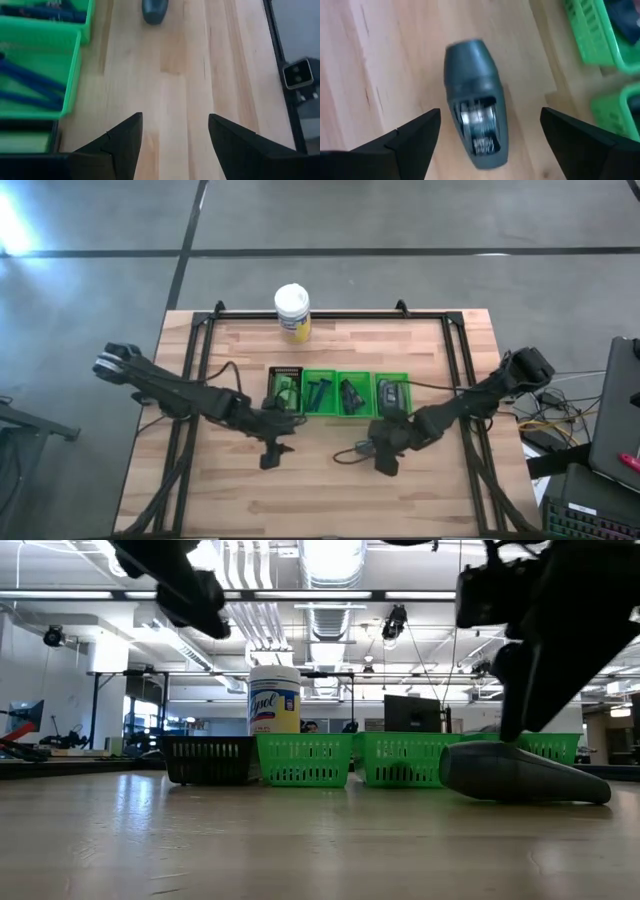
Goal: Pick & Place Travel size toiletries
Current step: Put the deodorant into the right green bin
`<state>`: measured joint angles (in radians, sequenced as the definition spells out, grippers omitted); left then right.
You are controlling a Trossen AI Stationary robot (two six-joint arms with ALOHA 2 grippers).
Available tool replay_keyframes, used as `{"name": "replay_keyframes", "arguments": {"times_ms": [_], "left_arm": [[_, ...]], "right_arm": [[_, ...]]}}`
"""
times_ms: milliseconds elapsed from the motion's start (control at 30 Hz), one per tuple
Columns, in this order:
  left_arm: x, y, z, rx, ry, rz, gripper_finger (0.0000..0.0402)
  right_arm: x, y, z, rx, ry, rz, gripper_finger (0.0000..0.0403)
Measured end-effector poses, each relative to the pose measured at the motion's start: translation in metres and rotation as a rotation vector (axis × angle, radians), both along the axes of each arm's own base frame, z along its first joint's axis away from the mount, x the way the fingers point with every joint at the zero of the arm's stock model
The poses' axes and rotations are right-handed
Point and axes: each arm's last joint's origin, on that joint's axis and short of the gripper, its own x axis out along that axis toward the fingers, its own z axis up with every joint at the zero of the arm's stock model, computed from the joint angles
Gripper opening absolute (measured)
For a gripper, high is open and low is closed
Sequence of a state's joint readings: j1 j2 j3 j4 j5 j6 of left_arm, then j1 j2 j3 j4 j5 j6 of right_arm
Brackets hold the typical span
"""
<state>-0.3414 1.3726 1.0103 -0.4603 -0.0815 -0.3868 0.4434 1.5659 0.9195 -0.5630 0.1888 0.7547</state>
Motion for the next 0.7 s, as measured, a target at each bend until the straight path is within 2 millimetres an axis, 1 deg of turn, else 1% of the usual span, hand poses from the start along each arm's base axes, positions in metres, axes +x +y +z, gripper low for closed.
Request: {"name": "replay_keyframes", "arguments": {"times_ms": [133,233,367,500,567,700], "left_arm": [[-0.019,0.003,0.011,0.031,0.023,0.012,0.0231],[-0.034,0.010,0.021,0.080,0.023,0.013,0.0231],[-0.050,0.021,0.031,0.155,0.018,0.045,0.0230],[-0.060,0.026,0.042,0.176,-0.035,0.084,0.0229],[-0.063,0.027,0.046,0.166,-0.058,0.085,0.0229],[-0.067,0.029,0.051,0.155,-0.085,0.087,0.0229]], "right_arm": [[0.012,-0.007,-0.004,0.011,-0.011,0.053,0.0343],[0.026,-0.007,-0.013,0.033,-0.015,0.082,0.0340],[0.042,-0.006,-0.029,0.017,0.043,0.077,0.0331],[0.058,-0.005,-0.034,0.010,0.077,0.054,0.0320],[0.063,-0.005,-0.039,0.011,0.123,0.053,0.0310],[0.069,-0.002,-0.042,0.016,0.175,0.061,0.0274]]}}
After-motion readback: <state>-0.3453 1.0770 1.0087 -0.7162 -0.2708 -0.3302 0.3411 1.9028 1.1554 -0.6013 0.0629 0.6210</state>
